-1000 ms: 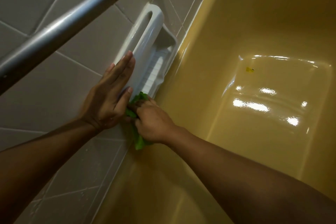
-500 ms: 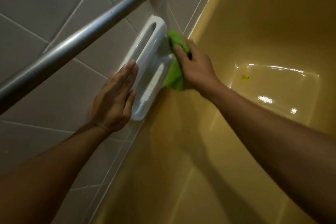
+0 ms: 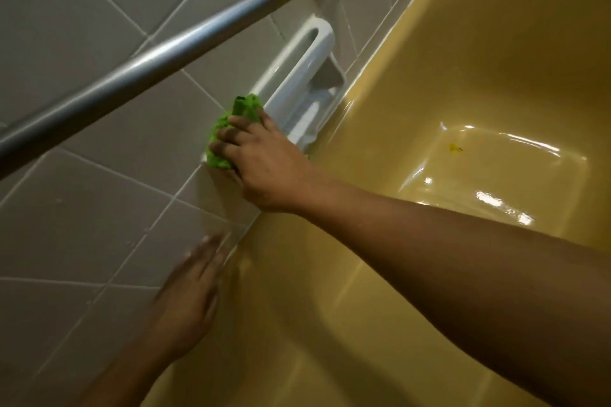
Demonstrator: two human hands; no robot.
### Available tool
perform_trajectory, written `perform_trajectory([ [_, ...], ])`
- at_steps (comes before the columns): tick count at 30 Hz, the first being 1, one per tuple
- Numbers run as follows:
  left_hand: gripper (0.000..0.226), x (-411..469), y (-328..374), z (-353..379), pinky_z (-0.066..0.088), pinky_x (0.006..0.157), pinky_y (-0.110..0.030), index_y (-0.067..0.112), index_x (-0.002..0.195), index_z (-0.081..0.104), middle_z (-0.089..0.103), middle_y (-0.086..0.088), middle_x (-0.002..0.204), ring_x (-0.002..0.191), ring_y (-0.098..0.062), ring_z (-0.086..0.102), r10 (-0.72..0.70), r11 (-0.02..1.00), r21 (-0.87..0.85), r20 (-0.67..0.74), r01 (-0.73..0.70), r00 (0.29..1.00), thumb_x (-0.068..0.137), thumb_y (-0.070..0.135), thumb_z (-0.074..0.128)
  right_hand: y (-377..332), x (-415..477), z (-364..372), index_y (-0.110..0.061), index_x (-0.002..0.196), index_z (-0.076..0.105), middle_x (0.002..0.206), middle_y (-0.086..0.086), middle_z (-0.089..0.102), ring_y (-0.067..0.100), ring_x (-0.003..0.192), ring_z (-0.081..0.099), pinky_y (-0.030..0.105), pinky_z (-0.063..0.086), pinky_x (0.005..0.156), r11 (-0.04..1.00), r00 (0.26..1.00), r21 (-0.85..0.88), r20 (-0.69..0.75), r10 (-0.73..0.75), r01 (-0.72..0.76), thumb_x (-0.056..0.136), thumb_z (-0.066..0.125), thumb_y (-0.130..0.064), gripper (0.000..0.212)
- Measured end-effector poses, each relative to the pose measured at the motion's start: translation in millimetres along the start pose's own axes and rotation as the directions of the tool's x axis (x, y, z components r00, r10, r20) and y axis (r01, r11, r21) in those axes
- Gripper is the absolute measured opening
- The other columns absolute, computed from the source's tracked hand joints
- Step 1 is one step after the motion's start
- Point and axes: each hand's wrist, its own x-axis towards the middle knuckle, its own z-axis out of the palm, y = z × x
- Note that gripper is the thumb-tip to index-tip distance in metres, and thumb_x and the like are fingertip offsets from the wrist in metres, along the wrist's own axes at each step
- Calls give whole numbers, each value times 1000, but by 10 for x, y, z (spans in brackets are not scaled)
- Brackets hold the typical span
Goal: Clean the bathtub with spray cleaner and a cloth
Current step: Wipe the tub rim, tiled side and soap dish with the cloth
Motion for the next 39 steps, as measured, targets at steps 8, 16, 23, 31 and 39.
perform_trajectory([
  [8,86,-483,-277,669,-10,125,-32,31,162,-11,-26,11,167,157,-13,-18,-44,993,112,216,20,975,101,20,49,351,-35,-48,-29,151,47,159,-2,42,22,154,23,51,8,126,999,999,46,-34,0,2,104,42,-44,49],
  [16,75,-436,-458,902,-2,125,-36,14,165,-3,-11,-7,173,159,-21,-7,78,955,270,173,-123,982,99,22,32,445,-32,4,-29,152,45,161,-3,39,23,155,18,53,9,126,986,981,107,-133,145,-131,104,46,-42,49],
  [23,81,-227,-442,968,14,123,-48,7,163,16,4,-13,173,159,-35,5,244,870,394,178,-296,953,94,40,42,-18,-79,423,-29,149,51,152,-2,50,28,149,33,59,13,123,990,979,-133,-195,-64,39,104,43,-46,49],
  [31,80,-211,-477,1064,24,125,-52,11,163,23,11,-5,173,158,-39,6,345,887,295,92,-356,934,94,28,59,137,-186,674,-22,158,32,168,4,23,29,157,14,58,10,125,787,876,-501,-107,-470,360,109,37,-20,50],
  [39,86,-215,-516,1103,31,122,-56,16,163,25,13,-6,172,158,-39,8,375,889,265,46,-373,926,88,22,67,451,-602,1054,-23,156,38,168,1,25,25,157,14,59,13,124,802,908,-441,75,-413,402,105,31,-18,52],
])
